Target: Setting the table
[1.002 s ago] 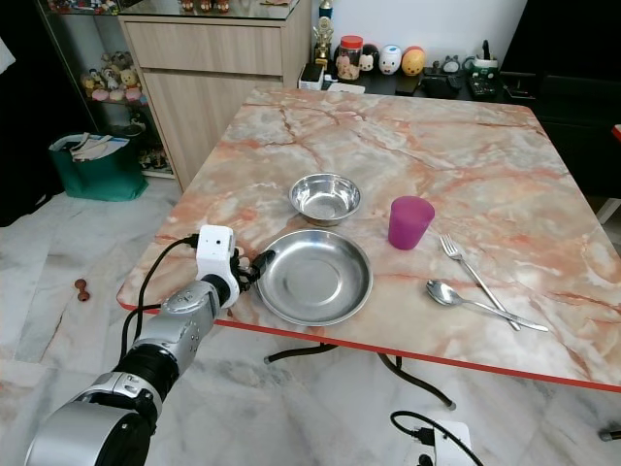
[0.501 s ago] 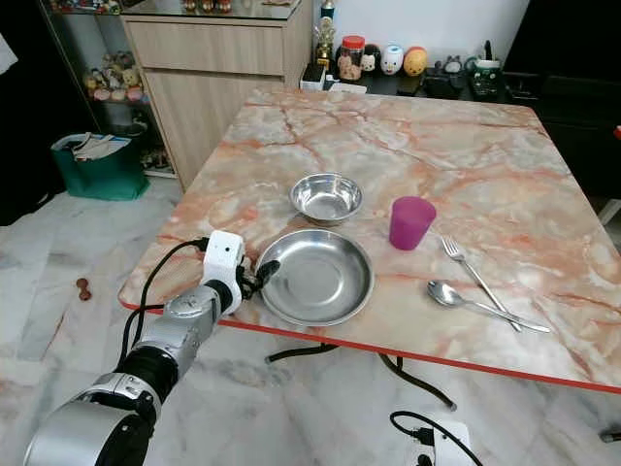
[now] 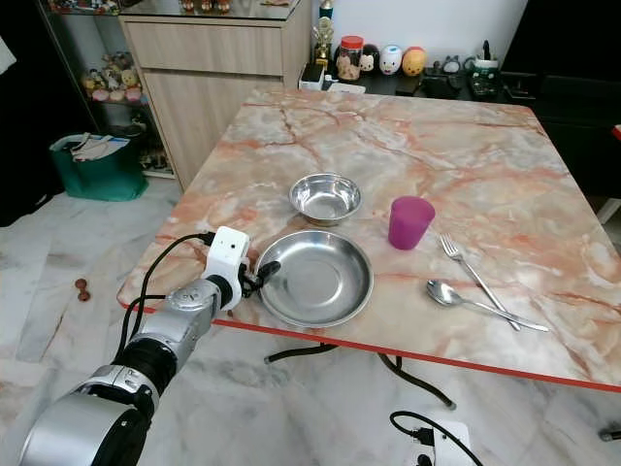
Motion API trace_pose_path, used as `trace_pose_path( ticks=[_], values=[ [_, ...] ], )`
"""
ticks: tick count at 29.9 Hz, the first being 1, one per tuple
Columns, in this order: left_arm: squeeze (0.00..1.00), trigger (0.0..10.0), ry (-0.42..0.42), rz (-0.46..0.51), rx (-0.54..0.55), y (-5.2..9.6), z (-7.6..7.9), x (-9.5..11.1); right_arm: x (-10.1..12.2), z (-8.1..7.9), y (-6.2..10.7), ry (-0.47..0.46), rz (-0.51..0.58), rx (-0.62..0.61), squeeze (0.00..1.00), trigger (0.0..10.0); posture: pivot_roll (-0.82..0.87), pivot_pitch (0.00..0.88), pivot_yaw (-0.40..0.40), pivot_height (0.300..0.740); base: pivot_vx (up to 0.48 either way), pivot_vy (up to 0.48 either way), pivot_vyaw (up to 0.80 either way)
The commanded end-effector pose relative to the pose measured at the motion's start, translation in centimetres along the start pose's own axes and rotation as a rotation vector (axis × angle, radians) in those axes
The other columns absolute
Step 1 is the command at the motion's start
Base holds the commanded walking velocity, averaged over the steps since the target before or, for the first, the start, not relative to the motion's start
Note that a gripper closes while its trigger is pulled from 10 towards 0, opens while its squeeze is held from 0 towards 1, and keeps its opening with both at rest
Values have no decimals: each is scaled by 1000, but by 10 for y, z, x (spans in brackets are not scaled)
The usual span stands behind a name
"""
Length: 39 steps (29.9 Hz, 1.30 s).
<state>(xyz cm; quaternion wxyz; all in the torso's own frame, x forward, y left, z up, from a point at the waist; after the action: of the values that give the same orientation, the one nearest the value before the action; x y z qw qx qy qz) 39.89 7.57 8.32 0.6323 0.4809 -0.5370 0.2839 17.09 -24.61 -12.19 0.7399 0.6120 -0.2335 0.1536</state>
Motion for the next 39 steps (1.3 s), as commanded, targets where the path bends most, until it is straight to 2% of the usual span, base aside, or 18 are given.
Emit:
trace_pose_path(
  ticks=[1, 11, 14, 22, 23, 24, 25, 26, 39],
  values=[
    [0, 0, -42, -10, -7, -1, -2, 5, -1, -1, 0, 2, -5, 2, 0, 10000, 83, 0, -5, 740, 0, 0, 0],
    [0, 0, -71, -2, -59, -2, 3, 16, 0, -2, 0, -4, -4, 5, 0, 10000, 88, 0, 0, 740, 0, 0, 0],
    [0, 0, -89, -19, -106, -1, 11, 14, 0, -2, 0, -6, -5, 6, 0, 10000, 91, 0, -1, 740, 0, 0, 0],
    [0, 0, -108, -36, -142, -1, 14, 14, 0, -2, 0, -7, -6, 8, 0, 10000, 92, 0, -1, 740, 0, 0, 0],
    [0, 549, -115, -52, -164, 0, 17, 12, 0, -2, 0, -7, -5, 10, 0, 10000, 95, 0, -2, 740, 0, 0, 0],
    [0, 2392, -123, -69, -185, 0, 20, 10, 0, -3, 0, -6, -6, 11, 0, 10000, 95, 0, -2, 740, 0, 0, 0],
    [0, 9333, -129, -77, -192, 1, 22, 9, 0, -3, 0, -5, -6, 11, 0, 10000, 95, 0, -2, 740, 0, 0, 0],
    [0, 10000, -128, -83, -195, 1, 23, 8, 0, -3, 0, -5, -6, 12, 0, 10000, 95, 0, -2, 740, 0, 0, 0],
    [0, 10000, -133, -152, -198, 3, 25, -4, 1, -4, -1, -9, -6, 17, 0, 10000, 98, 0, -1, 740, 0, 0, 0]
  ],
)
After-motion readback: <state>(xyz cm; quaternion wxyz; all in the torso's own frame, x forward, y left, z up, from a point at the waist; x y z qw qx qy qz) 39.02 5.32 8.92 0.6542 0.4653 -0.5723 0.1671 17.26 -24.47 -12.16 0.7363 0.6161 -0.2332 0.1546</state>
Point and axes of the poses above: a point about 5 cm out from each wrist's last joint towards the gripper, its own y axis pointing back from the gripper into the wrist, its own x axis along the axis of the wrist's last joint, z = x × y, the point moved 4 cm from there along -y, pointing out of the wrist towards the gripper, and after that the axes turned 1 degree about y, right-handed, at the moved point
